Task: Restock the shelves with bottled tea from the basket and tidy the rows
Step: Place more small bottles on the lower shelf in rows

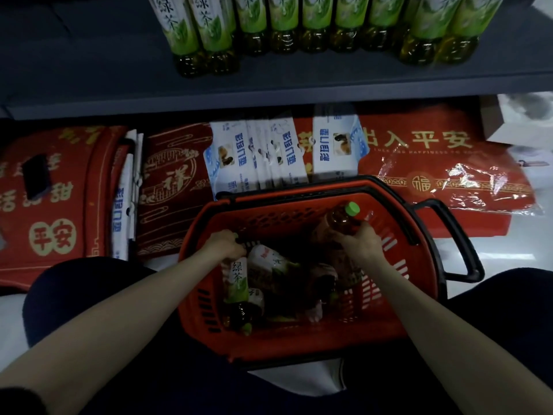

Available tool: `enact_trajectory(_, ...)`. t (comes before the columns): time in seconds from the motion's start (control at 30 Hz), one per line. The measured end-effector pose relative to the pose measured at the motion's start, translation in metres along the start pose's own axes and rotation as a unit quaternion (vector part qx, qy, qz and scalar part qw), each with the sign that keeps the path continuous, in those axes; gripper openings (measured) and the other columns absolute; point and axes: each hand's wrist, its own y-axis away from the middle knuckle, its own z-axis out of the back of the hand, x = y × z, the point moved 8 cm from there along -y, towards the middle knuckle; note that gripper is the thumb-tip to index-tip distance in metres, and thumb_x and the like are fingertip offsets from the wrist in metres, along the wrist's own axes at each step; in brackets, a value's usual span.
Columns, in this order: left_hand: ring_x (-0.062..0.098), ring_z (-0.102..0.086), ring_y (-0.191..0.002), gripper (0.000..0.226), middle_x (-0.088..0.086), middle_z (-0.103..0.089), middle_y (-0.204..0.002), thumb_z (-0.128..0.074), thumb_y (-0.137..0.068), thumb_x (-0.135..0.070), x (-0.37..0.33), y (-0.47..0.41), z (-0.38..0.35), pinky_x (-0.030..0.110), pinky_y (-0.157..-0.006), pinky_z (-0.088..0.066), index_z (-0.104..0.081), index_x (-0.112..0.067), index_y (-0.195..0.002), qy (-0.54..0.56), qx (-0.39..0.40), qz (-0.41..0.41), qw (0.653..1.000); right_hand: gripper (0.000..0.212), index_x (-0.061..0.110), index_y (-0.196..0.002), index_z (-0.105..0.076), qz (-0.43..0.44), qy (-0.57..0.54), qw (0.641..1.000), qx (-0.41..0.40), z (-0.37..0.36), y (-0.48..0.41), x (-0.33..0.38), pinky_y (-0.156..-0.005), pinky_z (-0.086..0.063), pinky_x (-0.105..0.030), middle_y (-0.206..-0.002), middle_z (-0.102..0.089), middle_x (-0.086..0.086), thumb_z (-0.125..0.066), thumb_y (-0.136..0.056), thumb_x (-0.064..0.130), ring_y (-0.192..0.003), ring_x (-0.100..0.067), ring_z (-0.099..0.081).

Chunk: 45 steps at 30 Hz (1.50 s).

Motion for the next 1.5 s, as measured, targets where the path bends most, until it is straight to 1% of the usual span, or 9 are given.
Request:
enact_trajectory(0.07,0.027,-0.067,-0.118,0.045,0.011,-0.064,-0.133,-0.067,-0.099,-0.033,0.001,-0.003,-0.001,0.025,-0.074,-0.05,-0.06,-0.009,-0.136,-0.029,-0.005,0.003,1.0,0.068,0.013,-0.133,-0.064,0.01,-0.033,0.999,-0.004,-0.002,0.0,0.005,-0.082,-0.045,-0.026,-0.121,-0.071,-0.008,-0.087,-0.078,0.047,-0.114,-0.029,-0.067)
enact_trajectory(0.17,0.022,-0.071,-0.095,0.025,0.004,-0.068,-0.108,-0.065,-0.095,-0.026,0.003,-0.011,-0.007,0.024,-0.054,-0.05,-0.065,-0.014,-0.117,-0.054,-0.025,-0.009,0.998,0.059,0.018,-0.124,-0.07,0.018,-0.048,0.999,-0.013,-0.007,-0.001,0.005,-0.09,-0.054,-0.031,-0.115,-0.076,-0.004,-0.091,-0.073,0.041,-0.111,-0.024,-0.07)
enact_trajectory(0.23,0.019,-0.067,-0.087,0.028,0.001,-0.067,-0.105,-0.065,-0.092,-0.024,0.007,-0.017,-0.013,0.027,-0.061,-0.055,-0.067,-0.017,-0.119,-0.043,-0.034,-0.015,0.998,0.061,0.017,-0.126,-0.069,0.021,-0.063,0.998,-0.019,-0.01,0.0,0.003,-0.092,-0.055,-0.03,-0.117,-0.075,-0.003,-0.092,-0.073,0.036,-0.112,-0.022,-0.07)
enact_trajectory(0.33,0.026,-0.067,-0.114,0.049,0.006,-0.066,-0.132,-0.068,-0.093,-0.029,0.005,-0.009,-0.015,0.026,-0.078,-0.051,-0.06,-0.02,-0.14,-0.004,-0.044,-0.03,0.999,0.064,0.014,-0.133,-0.065,0.018,-0.078,0.997,-0.022,-0.013,-0.001,0.0,-0.093,-0.051,-0.026,-0.124,-0.073,-0.006,-0.091,-0.077,0.03,-0.118,-0.024,-0.068)
enact_trajectory(0.57,0.029,-0.058,-0.131,0.062,0.013,-0.057,-0.145,-0.069,-0.097,-0.044,0.006,0.0,-0.016,0.028,-0.095,-0.049,-0.054,-0.006,-0.144,0.065,-0.018,-0.025,0.997,0.073,0.018,-0.133,-0.063,0.031,-0.132,0.991,-0.008,-0.014,-0.007,-0.003,-0.104,-0.056,-0.045,-0.121,-0.073,-0.003,-0.092,-0.068,0.037,-0.115,-0.022,-0.069)
enact_trajectory(0.77,0.025,-0.062,-0.113,0.044,0.01,-0.059,-0.127,-0.067,-0.099,-0.035,-0.002,0.011,-0.008,0.031,-0.084,-0.051,-0.056,-0.006,-0.13,0.044,-0.007,-0.081,0.996,0.044,0.01,-0.128,-0.064,0.084,-0.194,0.975,0.064,-0.003,0.006,0.025,-0.1,-0.058,-0.045,-0.112,-0.077,-0.006,-0.082,-0.088,0.016,-0.107,-0.023,-0.073)
enact_trajectory(0.97,0.025,-0.057,-0.13,0.06,0.005,-0.06,-0.142,-0.072,-0.093,-0.043,-0.034,0.036,0.026,0.039,-0.108,-0.049,-0.051,-0.019,-0.144,0.095,-0.026,-0.221,0.97,0.028,0.026,-0.112,-0.076,0.109,-0.255,0.949,0.15,-0.002,0.026,0.054,-0.109,-0.048,-0.058,-0.115,-0.077,-0.003,-0.078,-0.085,0.032,-0.119,-0.03,-0.068)
enact_trajectory(1.13,0.018,-0.068,-0.119,0.05,-0.001,-0.071,-0.125,-0.079,-0.085,-0.041,-0.058,0.067,0.058,0.047,-0.108,-0.053,-0.063,-0.023,-0.128,0.236,-0.02,-0.302,0.923,0.022,0.008,-0.119,-0.069,0.088,-0.324,0.923,0.186,-0.003,0.041,0.075,-0.081,-0.057,-0.043,-0.093,-0.076,0.0,-0.07,-0.097,0.011,-0.088,-0.017,-0.07)
enact_trajectory(1.5,0.02,-0.069,-0.119,0.04,0.002,-0.074,-0.119,-0.075,-0.094,-0.008,-0.092,0.099,0.103,0.049,-0.105,-0.055,-0.063,-0.007,-0.132,0.35,-0.053,-0.359,0.864,0.035,0.013,-0.125,-0.067,0.137,-0.287,0.939,0.133,0.017,0.058,0.115,-0.065,-0.056,-0.023,-0.108,-0.078,-0.001,-0.078,-0.092,0.016,-0.099,-0.015,-0.074)
